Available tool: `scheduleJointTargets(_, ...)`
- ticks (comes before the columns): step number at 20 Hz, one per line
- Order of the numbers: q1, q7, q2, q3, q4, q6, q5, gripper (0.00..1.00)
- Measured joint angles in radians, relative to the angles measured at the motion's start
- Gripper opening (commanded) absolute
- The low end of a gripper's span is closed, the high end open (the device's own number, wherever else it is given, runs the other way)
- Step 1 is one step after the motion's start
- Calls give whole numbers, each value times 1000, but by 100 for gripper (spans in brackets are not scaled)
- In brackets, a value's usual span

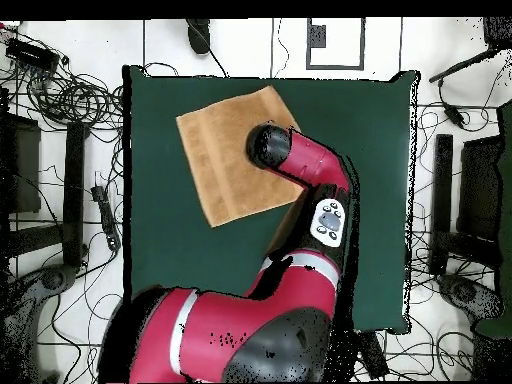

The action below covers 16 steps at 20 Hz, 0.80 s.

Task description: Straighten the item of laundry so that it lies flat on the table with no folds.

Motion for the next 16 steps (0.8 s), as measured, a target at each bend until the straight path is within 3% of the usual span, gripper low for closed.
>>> scheduleJointTargets(7,-102,0,36,-18,-31,-229,-97,100)
scheduleJointTargets(11,-149,0,33,2,-45,-233,-128,100)
scheduleJointTargets(16,-264,-1,-17,126,-25,-218,-189,100)
